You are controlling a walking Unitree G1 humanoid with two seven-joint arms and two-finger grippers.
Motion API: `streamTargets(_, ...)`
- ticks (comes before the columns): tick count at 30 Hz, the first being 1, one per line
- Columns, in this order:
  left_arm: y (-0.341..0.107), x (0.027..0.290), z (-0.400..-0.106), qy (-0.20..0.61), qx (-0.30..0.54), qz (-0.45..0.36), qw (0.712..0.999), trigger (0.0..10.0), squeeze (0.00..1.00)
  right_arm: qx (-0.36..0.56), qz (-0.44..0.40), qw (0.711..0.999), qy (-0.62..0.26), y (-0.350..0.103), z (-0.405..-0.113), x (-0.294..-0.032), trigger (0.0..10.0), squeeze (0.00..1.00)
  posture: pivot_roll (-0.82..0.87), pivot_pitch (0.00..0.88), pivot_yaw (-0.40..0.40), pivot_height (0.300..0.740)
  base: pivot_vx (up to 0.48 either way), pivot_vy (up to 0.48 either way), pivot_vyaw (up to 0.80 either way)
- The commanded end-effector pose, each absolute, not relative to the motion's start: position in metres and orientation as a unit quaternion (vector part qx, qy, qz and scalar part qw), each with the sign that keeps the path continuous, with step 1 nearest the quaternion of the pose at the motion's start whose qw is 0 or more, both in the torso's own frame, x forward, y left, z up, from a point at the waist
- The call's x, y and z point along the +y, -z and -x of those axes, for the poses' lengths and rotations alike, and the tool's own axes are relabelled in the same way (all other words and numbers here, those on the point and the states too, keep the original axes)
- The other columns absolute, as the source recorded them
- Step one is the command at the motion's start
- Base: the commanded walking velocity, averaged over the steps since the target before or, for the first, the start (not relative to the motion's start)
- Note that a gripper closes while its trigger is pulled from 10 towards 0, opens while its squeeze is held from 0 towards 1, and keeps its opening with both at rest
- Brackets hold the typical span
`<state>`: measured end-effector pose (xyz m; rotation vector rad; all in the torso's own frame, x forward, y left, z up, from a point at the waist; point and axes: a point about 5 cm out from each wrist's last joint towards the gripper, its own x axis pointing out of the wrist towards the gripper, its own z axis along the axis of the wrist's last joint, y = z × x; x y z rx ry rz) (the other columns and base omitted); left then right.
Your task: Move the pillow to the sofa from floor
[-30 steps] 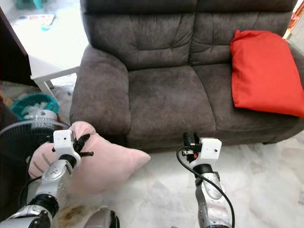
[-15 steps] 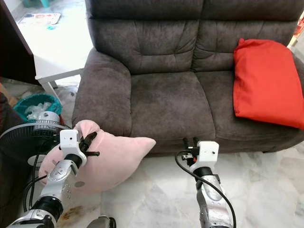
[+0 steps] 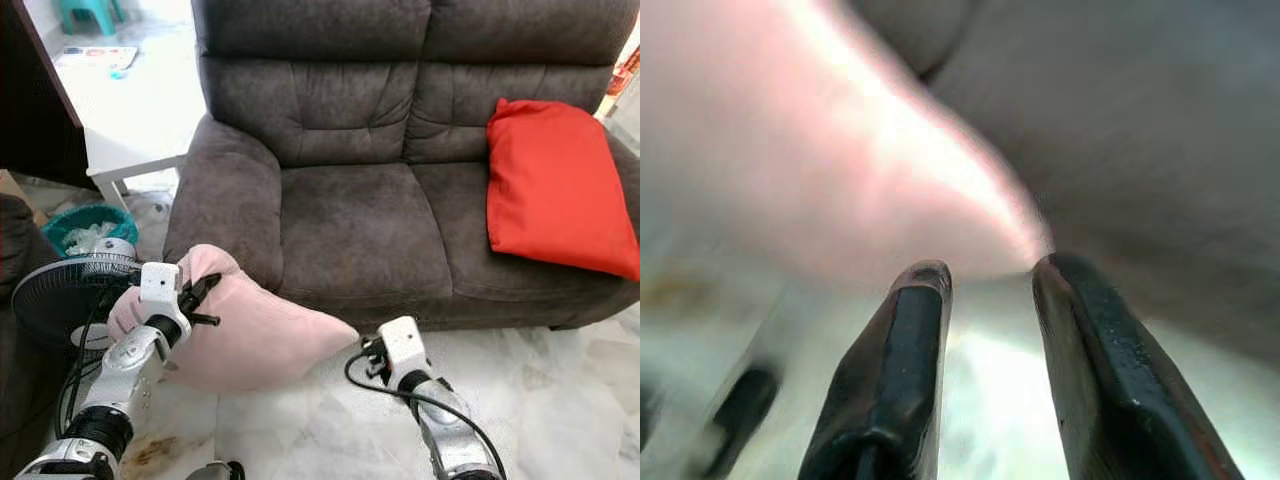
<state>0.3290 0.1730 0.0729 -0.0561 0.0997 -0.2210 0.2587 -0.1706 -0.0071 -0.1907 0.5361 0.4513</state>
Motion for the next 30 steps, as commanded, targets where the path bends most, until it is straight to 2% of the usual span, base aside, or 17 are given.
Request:
streamTargets(1, -0.099, 0.167, -0.34, 0.132, 0.0, 0.005, 0.991, 10.0, 0.0, 0.296, 0.101, 0.911, -0.268, 0.017, -0.248, -0.166, 10.0, 0.0, 0.06, 0.014, -0.041, 0.74, 0.0, 0.0, 0.0)
streamTargets(7, -0.107, 0.15, -0.344, 0.176, -0.007, -0.002, 0.984, 10.0, 0.0, 0.313, 0.113, 0.877, -0.346, 0.025, -0.234, -0.157, 10.0, 0.0, 0.06, 0.0, -0.043, 0.74, 0.0, 0.0, 0.0)
streamTargets(14, -0.114, 0.134, -0.345, 0.231, -0.009, -0.009, 0.973, 10.0, 0.0, 0.305, 0.123, 0.884, -0.331, 0.024, -0.24, -0.159, 10.0, 0.0, 0.05, 0.0, -0.038, 0.74, 0.0, 0.0, 0.0)
streamTargets(15, -0.111, 0.133, -0.344, 0.236, -0.001, -0.015, 0.972, 10.0, 0.0, 0.314, 0.149, 0.877, -0.333, 0.027, -0.239, -0.159, 10.0, 0.6, 0.05, 0.0, -0.035, 0.74, 0.0, 0.0, 0.0)
streamTargets(16, -0.111, 0.133, -0.344, 0.236, -0.001, -0.015, 0.972, 10.0, 0.0, 0.314, 0.149, 0.877, -0.333, 0.027, -0.239, -0.159, 10.0, 0.6, 0.05, 0.0, -0.035, 0.74, 0.0, 0.0, 0.0)
streamTargets(17, -0.11, 0.134, -0.344, 0.238, 0.001, -0.014, 0.971, 10.0, 0.0, 0.317, 0.158, 0.874, -0.331, 0.029, -0.238, -0.16, 10.0, 1.0, 0.05, 0.0, -0.034, 0.74, 0.0, 0.0, 0.0)
streamTargets(23, -0.11, 0.133, -0.343, 0.251, 0.007, -0.02, 0.968, 10.0, 0.0, 0.325, 0.201, 0.857, -0.346, 0.032, -0.235, -0.161, 10.0, 1.0, 0.05, 0.0, -0.035, 0.74, 0.0, 0.0, 0.0)
streamTargets(30, -0.109, 0.129, -0.342, 0.267, 0.014, -0.027, 0.963, 10.0, 0.0, 0.302, 0.235, 0.867, -0.318, 0.028, -0.245, -0.168, 10.0, 1.0, 0.04, 0.0, -0.04, 0.74, 0.0, 0.0, 0.0)
